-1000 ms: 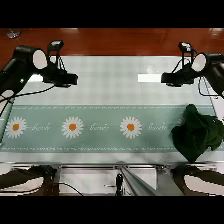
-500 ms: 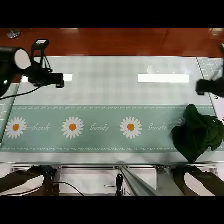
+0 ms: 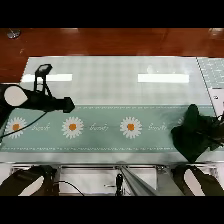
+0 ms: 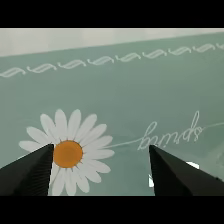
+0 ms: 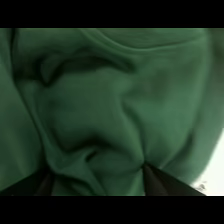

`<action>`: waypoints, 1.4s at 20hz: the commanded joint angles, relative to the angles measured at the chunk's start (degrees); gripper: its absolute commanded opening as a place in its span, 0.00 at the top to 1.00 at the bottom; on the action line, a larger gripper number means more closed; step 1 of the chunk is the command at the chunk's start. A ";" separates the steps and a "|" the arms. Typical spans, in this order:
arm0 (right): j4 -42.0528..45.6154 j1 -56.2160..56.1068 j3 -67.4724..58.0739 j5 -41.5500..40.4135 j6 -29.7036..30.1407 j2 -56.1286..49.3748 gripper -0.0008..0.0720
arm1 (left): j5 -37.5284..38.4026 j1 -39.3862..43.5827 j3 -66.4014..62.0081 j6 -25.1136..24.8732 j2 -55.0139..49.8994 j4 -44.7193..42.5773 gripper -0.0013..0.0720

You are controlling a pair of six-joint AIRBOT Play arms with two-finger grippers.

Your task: Fold the shirts.

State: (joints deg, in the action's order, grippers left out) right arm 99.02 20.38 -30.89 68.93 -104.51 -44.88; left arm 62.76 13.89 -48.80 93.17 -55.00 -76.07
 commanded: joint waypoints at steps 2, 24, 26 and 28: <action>-3.41 0.94 3.10 -5.38 2.16 -7.28 0.35 | -2.43 2.86 2.58 -0.17 0.74 2.05 0.02; -59.71 -7.72 -59.78 6.49 28.72 1.07 0.95 | 3.10 -7.78 1.62 -3.56 10.71 2.64 0.02; -55.87 -17.55 -55.19 6.34 27.98 1.07 0.95 | 2.62 -7.78 1.64 -3.54 10.71 2.64 0.02; -49.31 -28.98 -46.64 2.67 24.98 1.05 0.95 | 2.21 -7.78 1.84 -3.54 10.64 2.64 0.02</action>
State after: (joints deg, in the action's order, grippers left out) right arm 44.29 3.60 -84.38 73.47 -77.52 -43.81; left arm 65.63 6.15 -47.09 89.58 -44.36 -73.52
